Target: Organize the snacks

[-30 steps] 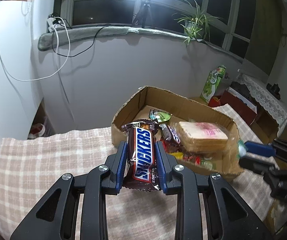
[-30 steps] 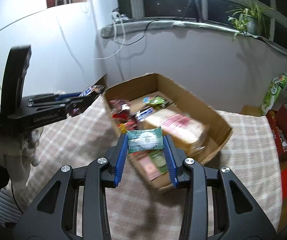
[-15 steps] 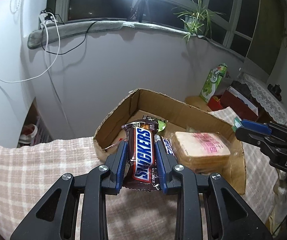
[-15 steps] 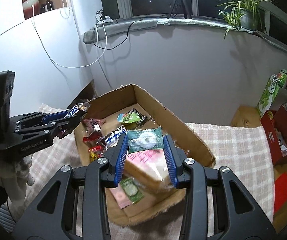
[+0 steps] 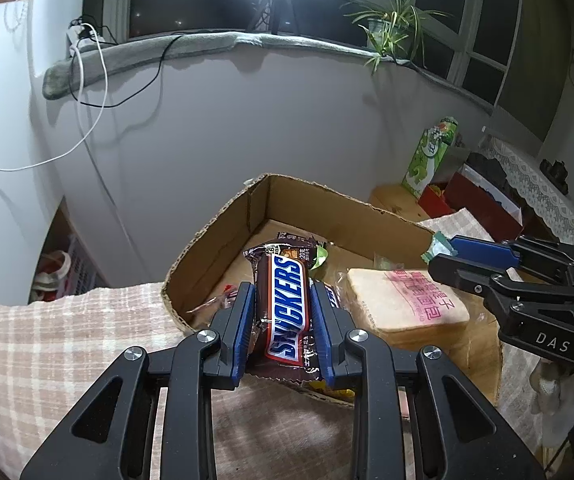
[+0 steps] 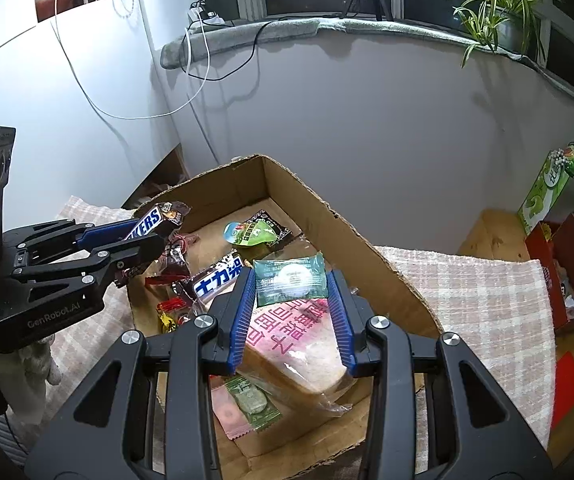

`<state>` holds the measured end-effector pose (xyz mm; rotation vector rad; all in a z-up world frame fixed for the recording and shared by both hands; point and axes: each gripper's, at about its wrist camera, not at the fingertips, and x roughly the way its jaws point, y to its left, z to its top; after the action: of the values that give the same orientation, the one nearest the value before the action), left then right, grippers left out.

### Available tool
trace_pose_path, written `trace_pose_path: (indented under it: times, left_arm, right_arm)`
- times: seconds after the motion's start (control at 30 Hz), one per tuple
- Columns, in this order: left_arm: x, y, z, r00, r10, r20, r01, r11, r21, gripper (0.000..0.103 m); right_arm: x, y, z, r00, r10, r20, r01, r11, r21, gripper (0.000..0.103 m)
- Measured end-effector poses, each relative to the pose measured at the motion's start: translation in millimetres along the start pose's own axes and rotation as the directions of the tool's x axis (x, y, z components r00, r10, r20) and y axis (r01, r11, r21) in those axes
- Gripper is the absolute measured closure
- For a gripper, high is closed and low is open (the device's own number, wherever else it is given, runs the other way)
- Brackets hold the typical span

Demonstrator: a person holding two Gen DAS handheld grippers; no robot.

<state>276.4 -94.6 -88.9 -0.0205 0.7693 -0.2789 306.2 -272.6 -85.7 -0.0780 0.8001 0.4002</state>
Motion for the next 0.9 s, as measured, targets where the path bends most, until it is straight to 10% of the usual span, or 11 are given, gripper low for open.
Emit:
trace_pose_path:
  times: [0.2,0.33,0.43,0.9]
  left_arm:
    - [2,-4,1,1.000,-0.006,-0.008,0.006,1.000,0.007,0.076]
    - [2,-5,0,1.000,-0.003,-0.009,0.004,1.000,0.006,0.074]
    - [0,-4,1,1.000,0.003,-0.001,-0.003,1.000,0.002,0.047]
    - [-6,-5,1,1.000,0.014,0.012,-0.014,1.000,0.004,0.045]
  right_arm:
    - [1,1,-1,1.000,-0.011,-0.001,0.011,1.000,-0.006,0.058]
    - [0,2,-3,1.000,-0.018,0.000,0.018,1.000,-0.010,0.034]
    - [-4,3,-5,0.999,-0.037,0.013,0.038,0.999,-0.015,0.022]
    - [-12,-1,-11,0.997,-0.077,0.017,0.077,0.997,0.004,0.012]
